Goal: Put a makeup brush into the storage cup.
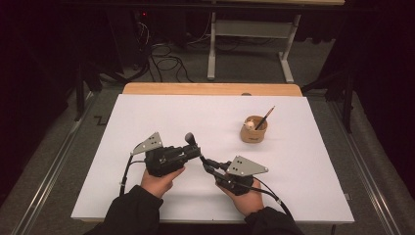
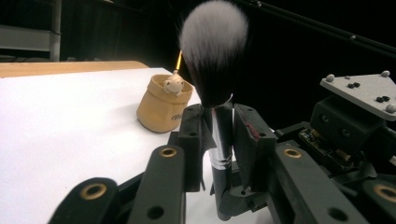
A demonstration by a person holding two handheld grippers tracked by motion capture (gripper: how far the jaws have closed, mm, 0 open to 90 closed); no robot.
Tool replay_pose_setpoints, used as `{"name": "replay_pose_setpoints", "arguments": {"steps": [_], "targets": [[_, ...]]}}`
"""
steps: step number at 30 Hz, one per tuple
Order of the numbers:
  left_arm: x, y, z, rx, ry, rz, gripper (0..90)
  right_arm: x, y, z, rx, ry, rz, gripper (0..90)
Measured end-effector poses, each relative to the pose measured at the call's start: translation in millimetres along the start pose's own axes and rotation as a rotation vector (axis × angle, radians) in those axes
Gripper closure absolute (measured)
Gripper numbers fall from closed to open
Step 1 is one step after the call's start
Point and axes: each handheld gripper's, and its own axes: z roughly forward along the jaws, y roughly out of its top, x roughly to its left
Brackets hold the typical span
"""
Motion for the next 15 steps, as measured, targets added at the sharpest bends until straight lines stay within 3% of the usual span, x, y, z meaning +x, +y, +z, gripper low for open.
{"name": "replay_pose_setpoints", "arguments": {"steps": [6,15], "targets": [[1.6,-0.5,0.2,-0.009,-0.031,-0.023,76.8,0.2,-0.3,0.6,-0.001,0.002,-0.003,81.2],[1.4,-0.5,-0.2,-0.011,-0.040,-0.017,77.5,0.6,-0.3,0.4,-0.002,0.000,-0.011,81.2]]}}
